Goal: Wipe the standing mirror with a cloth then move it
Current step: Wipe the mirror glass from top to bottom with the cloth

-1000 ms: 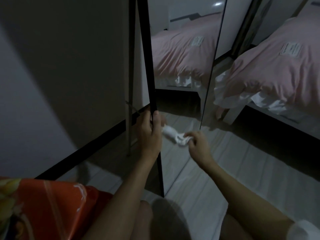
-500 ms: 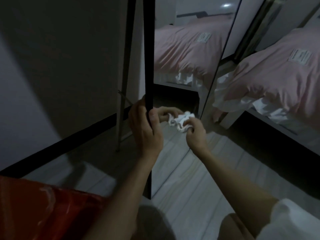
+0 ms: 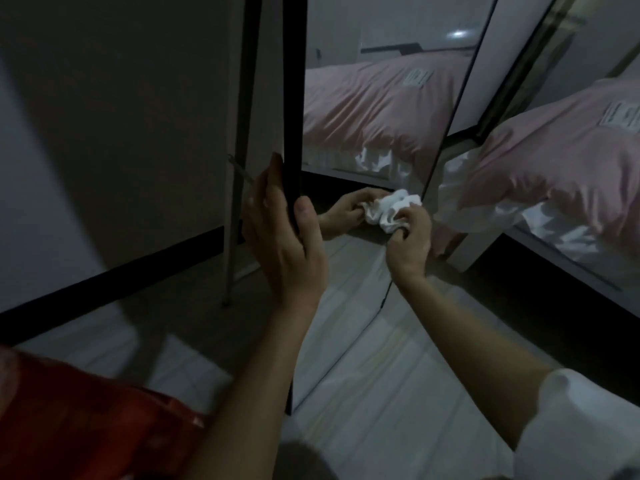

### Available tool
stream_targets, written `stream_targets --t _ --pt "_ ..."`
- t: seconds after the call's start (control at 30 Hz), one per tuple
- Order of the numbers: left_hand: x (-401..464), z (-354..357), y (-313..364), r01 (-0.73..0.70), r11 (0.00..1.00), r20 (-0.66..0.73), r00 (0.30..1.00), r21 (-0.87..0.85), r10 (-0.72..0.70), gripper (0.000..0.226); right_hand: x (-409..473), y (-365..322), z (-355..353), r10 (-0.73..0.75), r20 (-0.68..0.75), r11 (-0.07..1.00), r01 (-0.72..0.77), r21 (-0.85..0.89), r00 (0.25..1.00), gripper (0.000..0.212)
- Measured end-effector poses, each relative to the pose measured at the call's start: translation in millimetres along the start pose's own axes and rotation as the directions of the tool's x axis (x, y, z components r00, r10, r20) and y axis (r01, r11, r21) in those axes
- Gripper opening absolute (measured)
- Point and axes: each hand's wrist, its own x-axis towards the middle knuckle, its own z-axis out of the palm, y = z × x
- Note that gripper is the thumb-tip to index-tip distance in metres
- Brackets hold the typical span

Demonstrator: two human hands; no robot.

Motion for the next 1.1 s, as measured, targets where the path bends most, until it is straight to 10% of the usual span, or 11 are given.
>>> stream_targets --t 0.23,0.43,0.63,0.83,1.1 --pt "-18 11 -7 0.001 0.997 -0.122 0.992 0.082 0.009 0.057 -44 65 3 0.465 0.329 0.872 -0.489 -0.01 0.822 0.016" --pt "-31 11 -15 0.029 0.994 -0.103 0.994 0.106 -0.018 0.062 -11 39 -13 0.237 -0.128 0.97 -0.228 0.081 0.963 0.034" --pt "-44 9 -29 -0.071 0.991 -0.064 0.995 0.113 0.078 0.061 -43 47 -4 0.139 0.232 0.982 -0.164 0.092 0.963 0.059" --pt "-44 6 -45 -0.179 0.982 -0.013 0.984 0.064 0.18 0.059 -81 101 1 0.539 0.47 0.842 -0.464 -0.275 0.699 0.012" --pt "-40 -17 -82 -0.264 0.946 0.122 0.962 0.186 0.245 0.052 -49 27 -14 0.099 0.038 0.995 -0.099 -0.018 0.994 0.021"
